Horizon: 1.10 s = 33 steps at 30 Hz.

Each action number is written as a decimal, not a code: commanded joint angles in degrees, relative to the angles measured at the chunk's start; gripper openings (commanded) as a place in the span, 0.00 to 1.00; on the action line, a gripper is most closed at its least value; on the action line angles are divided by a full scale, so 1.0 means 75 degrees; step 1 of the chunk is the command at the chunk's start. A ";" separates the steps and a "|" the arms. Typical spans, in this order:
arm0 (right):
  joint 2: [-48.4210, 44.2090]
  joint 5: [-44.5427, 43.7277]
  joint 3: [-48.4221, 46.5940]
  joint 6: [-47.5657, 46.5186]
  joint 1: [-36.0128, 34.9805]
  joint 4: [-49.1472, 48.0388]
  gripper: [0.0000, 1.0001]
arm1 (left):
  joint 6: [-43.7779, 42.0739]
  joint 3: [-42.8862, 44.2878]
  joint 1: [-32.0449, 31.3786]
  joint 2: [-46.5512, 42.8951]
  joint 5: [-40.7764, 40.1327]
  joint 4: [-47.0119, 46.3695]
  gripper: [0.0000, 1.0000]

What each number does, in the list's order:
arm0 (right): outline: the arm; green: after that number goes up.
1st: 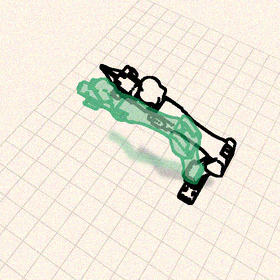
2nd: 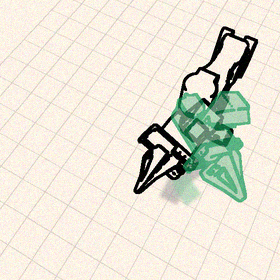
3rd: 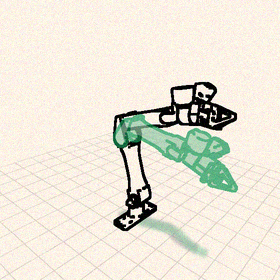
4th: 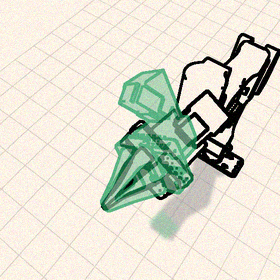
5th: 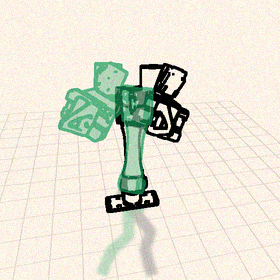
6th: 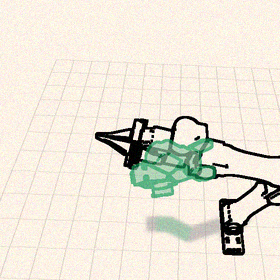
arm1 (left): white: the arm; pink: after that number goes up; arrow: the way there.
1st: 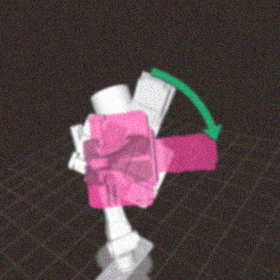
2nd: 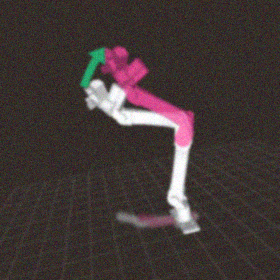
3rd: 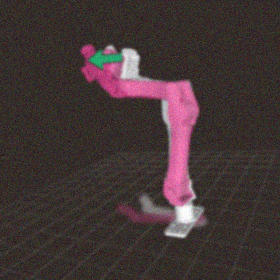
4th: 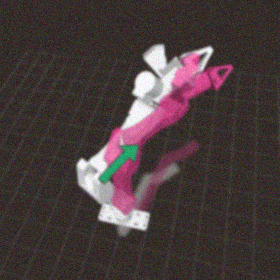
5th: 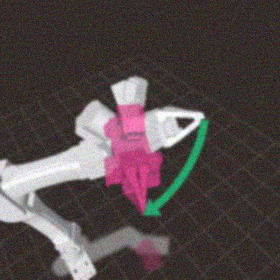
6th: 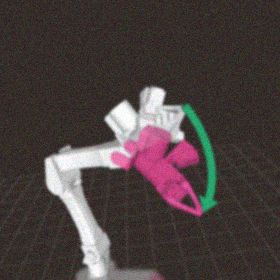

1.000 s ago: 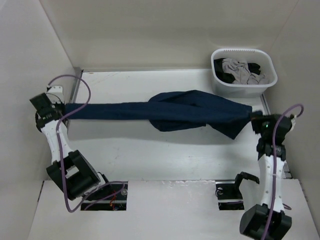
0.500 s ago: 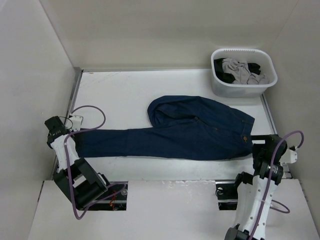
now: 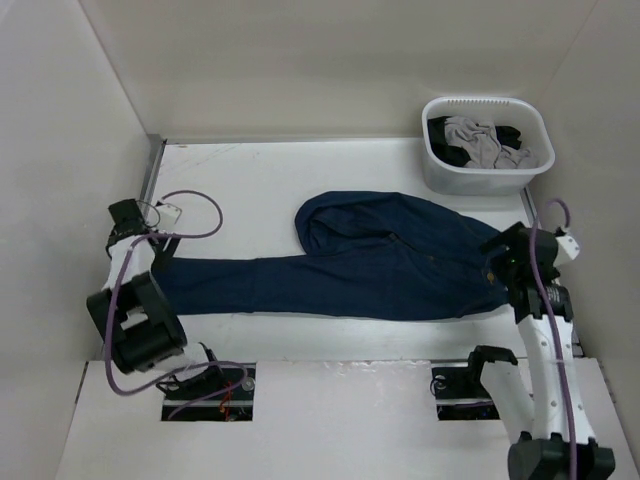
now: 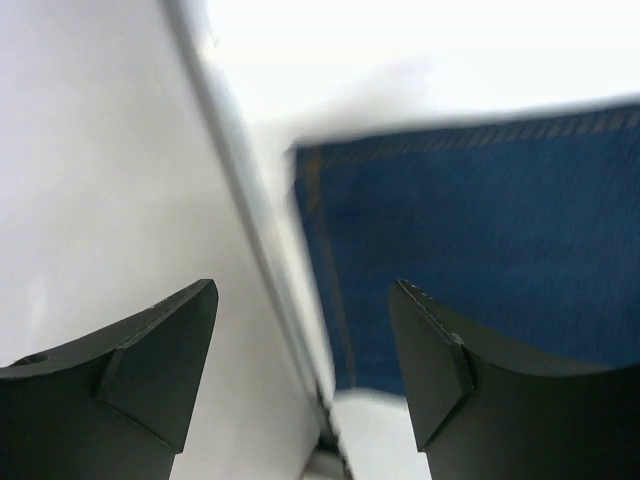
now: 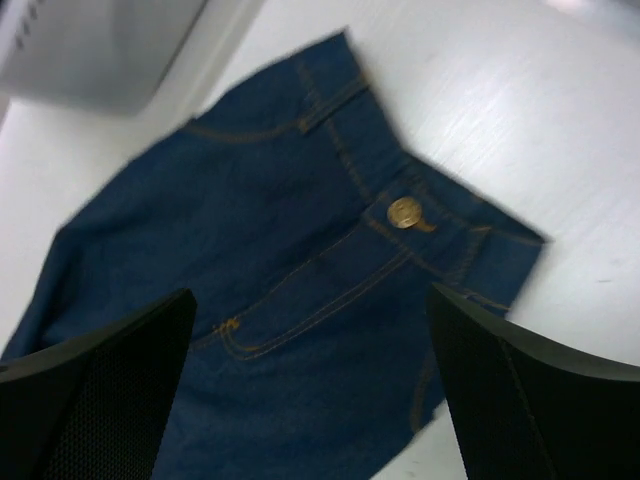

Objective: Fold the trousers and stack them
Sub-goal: Flatten the trousers out

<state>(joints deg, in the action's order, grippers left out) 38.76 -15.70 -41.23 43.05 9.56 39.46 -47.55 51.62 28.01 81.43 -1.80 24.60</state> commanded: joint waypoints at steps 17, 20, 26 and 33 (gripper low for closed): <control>0.3054 0.0921 0.0004 -0.1154 0.0241 -0.3034 1.00 | 0.1978 0.3428 -0.4357 0.1678 0.1082 0.0574 0.75; 0.4273 0.1156 -0.0606 -0.1777 0.0617 -0.3152 1.00 | 0.2472 0.4166 -0.5179 0.2826 0.1411 0.0890 1.00; 0.6313 0.1133 -0.1532 -0.2072 0.0688 -0.3351 1.00 | 0.3257 0.5258 -0.6106 0.4341 0.2196 0.0975 1.00; 0.7382 0.1203 -0.2096 -0.2060 0.0677 -0.3351 1.00 | 0.3540 0.4990 -0.6856 0.4611 0.2842 0.0552 0.89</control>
<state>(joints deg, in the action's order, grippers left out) 94.30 -7.20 -53.56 29.17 14.63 16.38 -23.11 88.84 -21.15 118.69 14.76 30.22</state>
